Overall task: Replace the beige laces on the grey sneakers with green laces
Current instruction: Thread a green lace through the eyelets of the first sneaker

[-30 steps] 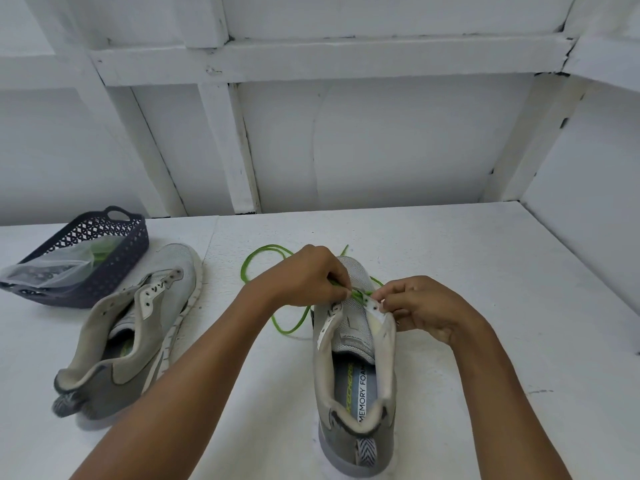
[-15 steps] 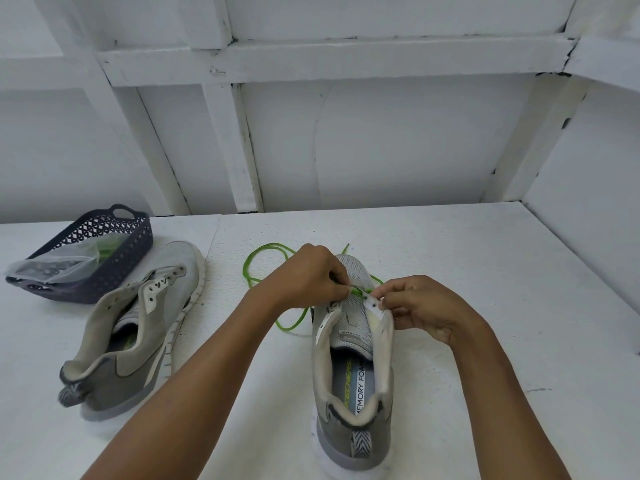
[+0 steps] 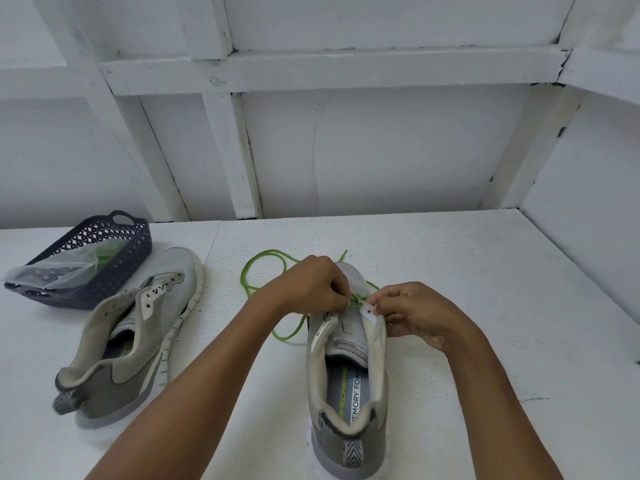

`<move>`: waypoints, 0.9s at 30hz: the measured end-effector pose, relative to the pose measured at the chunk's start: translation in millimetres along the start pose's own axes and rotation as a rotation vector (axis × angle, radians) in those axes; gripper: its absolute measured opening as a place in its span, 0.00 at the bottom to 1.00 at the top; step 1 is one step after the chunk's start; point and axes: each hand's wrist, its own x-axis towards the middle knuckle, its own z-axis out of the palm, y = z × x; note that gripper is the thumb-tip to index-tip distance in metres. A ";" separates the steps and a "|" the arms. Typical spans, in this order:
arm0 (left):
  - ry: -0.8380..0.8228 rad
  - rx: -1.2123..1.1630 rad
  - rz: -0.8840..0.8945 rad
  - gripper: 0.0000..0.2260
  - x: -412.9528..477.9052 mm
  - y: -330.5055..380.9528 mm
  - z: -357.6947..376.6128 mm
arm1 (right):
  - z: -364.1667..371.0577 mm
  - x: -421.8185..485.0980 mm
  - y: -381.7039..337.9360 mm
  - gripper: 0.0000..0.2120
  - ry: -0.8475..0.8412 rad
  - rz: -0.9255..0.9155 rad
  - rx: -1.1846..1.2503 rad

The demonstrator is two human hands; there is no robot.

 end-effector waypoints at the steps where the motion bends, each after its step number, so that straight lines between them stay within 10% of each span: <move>1: -0.003 0.002 -0.003 0.06 0.1 1.0 0.4 | 0.1 0.4 0.0 0.06 -0.001 -0.003 -0.001; 19: 0.049 0.094 0.019 0.05 4.5 8.3 6.1 | 4.5 11.7 6.0 0.06 0.093 -0.063 -0.019; 27: 0.200 0.084 -0.094 0.05 -6.8 -19.0 -38.1 | -18.8 23.9 11.1 0.10 0.195 -0.083 0.729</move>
